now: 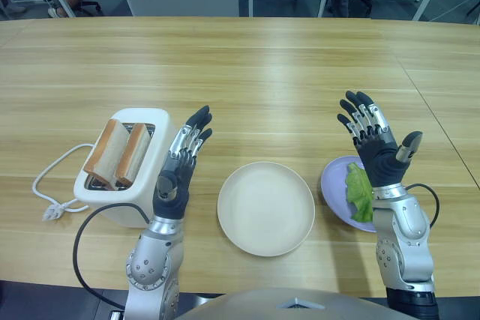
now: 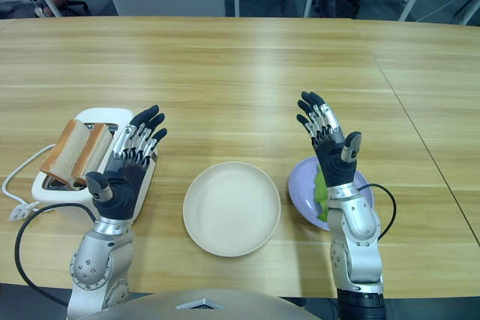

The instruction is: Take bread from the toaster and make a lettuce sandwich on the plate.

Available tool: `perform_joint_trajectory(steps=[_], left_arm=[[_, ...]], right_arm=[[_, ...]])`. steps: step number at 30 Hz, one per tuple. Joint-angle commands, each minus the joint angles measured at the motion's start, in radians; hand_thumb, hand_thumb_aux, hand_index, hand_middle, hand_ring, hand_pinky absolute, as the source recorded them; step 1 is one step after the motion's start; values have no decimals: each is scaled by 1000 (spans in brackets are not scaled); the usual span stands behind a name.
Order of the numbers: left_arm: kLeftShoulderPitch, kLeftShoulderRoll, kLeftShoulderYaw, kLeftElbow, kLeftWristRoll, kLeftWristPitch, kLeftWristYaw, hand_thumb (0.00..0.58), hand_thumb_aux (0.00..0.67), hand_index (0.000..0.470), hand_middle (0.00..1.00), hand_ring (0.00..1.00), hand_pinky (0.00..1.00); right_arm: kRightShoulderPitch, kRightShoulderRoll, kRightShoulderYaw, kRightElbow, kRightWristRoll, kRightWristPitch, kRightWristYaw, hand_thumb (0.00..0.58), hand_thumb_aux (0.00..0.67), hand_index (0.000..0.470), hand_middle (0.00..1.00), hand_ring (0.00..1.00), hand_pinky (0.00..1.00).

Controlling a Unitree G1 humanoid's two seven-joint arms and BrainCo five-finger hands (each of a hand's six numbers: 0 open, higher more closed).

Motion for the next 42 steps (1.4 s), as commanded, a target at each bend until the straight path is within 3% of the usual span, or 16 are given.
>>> perform_joint_trajectory(steps=[1, 9, 13, 17, 21, 24, 29, 36, 42], left_arm=[[0, 2, -2, -18, 37, 29, 15, 0, 0, 0, 0, 0, 0], [-50, 15, 51, -155, 31, 159, 43, 0, 0, 0, 0, 0, 0], [-98, 69, 177, -286, 83, 320, 66, 0, 0, 0, 0, 0, 0], [-233, 239, 425, -382, 195, 585, 58, 0, 0, 0, 0, 0, 0], [-232, 474, 559, -337, 439, 730, -26, 0, 0, 0, 0, 0, 0], [-158, 586, 576, -253, 620, 761, -66, 0, 0, 0, 0, 0, 0], [-43, 652, 538, -99, 818, 772, -106, 0, 0, 0, 0, 0, 0], [1, 668, 459, 62, 956, 769, -158, 0, 0, 0, 0, 0, 0], [1, 644, 435, 79, 978, 750, -184, 0, 0, 0, 0, 0, 0]], right_arm=[[13, 6, 12, 2, -81, 10, -42, 0, 0, 0, 0, 0, 0], [-29, 31, -18, -45, -137, 81, -133, 0, 0, 0, 0, 0, 0], [-50, -18, -37, -57, -194, 48, -128, 0, 0, 0, 0, 0, 0], [-43, -57, -63, -90, -215, 48, -129, 0, 0, 0, 0, 0, 0], [-33, -100, -68, -102, -263, 32, -121, 0, 0, 0, 0, 0, 0], [-21, -131, -72, -99, -297, 17, -116, 0, 0, 0, 0, 0, 0], [-8, -186, -92, -76, -349, -18, -109, 0, 0, 0, 0, 0, 0], [17, -261, -128, -51, -393, -58, -93, 0, 0, 0, 0, 0, 0], [25, -296, -153, -28, -397, -74, -84, 0, 0, 0, 0, 0, 0]])
